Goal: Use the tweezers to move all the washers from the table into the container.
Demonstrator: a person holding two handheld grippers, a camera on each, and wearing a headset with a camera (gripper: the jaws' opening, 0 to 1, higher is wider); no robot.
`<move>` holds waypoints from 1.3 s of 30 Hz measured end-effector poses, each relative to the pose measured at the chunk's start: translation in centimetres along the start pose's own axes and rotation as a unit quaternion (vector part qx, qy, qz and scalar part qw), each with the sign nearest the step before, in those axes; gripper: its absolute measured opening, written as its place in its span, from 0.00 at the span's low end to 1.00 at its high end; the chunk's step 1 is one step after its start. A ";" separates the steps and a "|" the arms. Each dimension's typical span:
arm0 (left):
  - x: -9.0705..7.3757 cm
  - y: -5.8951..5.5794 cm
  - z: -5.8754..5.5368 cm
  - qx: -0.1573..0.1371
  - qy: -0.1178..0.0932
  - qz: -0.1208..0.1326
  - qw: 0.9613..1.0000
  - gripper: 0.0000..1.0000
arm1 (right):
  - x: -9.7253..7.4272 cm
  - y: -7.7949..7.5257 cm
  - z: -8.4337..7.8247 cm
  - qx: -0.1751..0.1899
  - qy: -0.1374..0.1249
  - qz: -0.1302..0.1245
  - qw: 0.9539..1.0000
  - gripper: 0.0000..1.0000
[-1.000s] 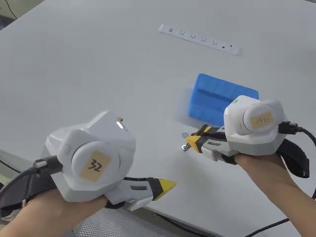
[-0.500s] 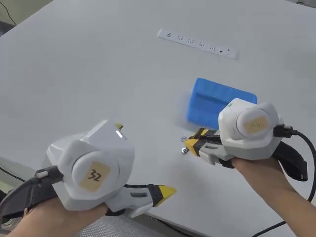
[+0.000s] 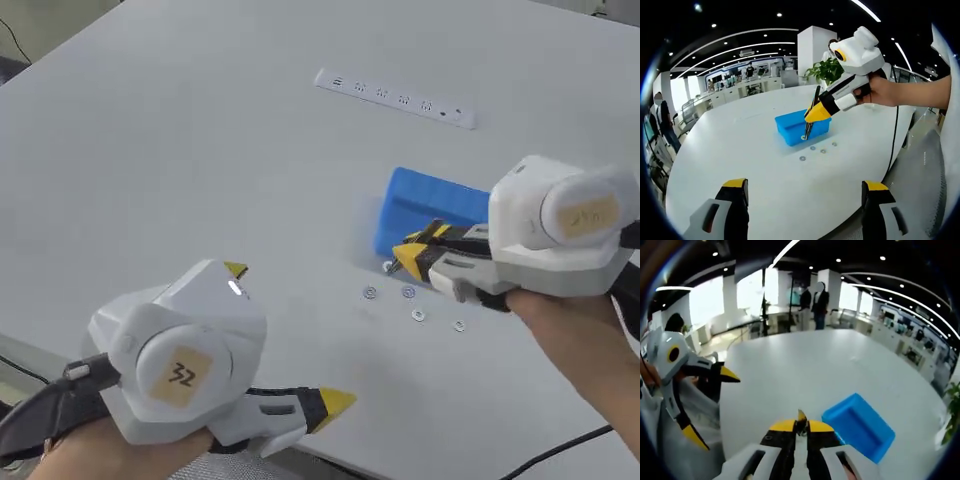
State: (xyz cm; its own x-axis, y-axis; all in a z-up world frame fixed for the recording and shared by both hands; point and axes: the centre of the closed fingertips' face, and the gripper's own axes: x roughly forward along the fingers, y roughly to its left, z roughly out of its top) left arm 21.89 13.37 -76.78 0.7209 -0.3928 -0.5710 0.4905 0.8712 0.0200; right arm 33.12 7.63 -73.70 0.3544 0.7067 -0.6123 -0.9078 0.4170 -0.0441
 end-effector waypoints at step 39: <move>-0.7 0.3 1.0 0.002 0.007 0.007 1.000 0.95 | 6.7 -7.3 -1.0 0.027 0.032 -0.032 0.999 0.03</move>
State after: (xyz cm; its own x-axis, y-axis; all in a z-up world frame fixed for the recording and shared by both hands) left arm 22.00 13.67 -75.55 0.7213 -0.3759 -0.5817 0.4817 0.8758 0.0314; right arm 41.91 8.75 -78.28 0.3938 0.6405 -0.6593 -0.8703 0.4906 -0.0432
